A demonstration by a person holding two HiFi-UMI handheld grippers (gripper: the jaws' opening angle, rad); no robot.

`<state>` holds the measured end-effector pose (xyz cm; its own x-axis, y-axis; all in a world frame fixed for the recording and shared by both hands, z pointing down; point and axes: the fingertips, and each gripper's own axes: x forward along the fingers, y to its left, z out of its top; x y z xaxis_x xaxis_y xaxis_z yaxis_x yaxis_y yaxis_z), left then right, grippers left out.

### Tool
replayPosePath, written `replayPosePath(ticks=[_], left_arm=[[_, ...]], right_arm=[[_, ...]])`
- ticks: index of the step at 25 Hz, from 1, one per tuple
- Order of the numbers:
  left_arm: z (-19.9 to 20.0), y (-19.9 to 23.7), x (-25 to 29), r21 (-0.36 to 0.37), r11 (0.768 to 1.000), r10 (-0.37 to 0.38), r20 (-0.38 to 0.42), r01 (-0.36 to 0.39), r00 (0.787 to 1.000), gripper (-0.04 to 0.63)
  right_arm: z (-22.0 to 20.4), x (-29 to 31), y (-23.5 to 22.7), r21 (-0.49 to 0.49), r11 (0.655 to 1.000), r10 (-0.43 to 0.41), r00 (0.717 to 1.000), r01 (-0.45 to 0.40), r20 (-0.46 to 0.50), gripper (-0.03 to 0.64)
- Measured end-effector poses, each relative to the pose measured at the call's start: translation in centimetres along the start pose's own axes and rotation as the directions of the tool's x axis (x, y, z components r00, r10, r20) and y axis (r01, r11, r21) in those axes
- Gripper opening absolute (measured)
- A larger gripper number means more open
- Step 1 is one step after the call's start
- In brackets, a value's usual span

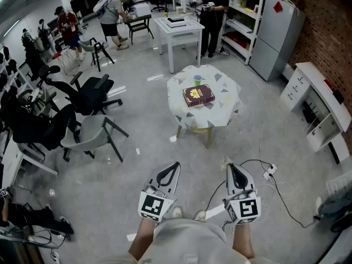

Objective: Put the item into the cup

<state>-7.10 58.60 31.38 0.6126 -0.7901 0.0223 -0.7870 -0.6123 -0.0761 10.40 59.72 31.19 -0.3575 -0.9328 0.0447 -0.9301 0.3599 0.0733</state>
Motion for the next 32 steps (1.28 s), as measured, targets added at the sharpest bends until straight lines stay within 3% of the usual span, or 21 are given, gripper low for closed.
replayPosePath(ticks=[3,15,32], left_arm=[[-1.9,1.8,-0.5,-0.021,1.0,-0.012,-0.029,0.011,1.0,0.012],[-2.8,7.0,1.7,-0.033,0.997,-0.068,-0.014,0.067,0.998,0.012],[-3.4,11.4,14.0,-0.021,0.999,-0.026,-0.062,0.025,0.998,0.012]], right_arm=[[0.0,1.3,1.6,0.016,1.0,-0.012,1.0,0.011,0.012,0.005],[-0.6,6.2,4.6,-0.01,0.999,-0.047,0.999,0.046,-0.02,0.005],[-1.6,17.9,-4.0,0.002,1.0,0.021,0.999,-0.021,-0.033,0.005]])
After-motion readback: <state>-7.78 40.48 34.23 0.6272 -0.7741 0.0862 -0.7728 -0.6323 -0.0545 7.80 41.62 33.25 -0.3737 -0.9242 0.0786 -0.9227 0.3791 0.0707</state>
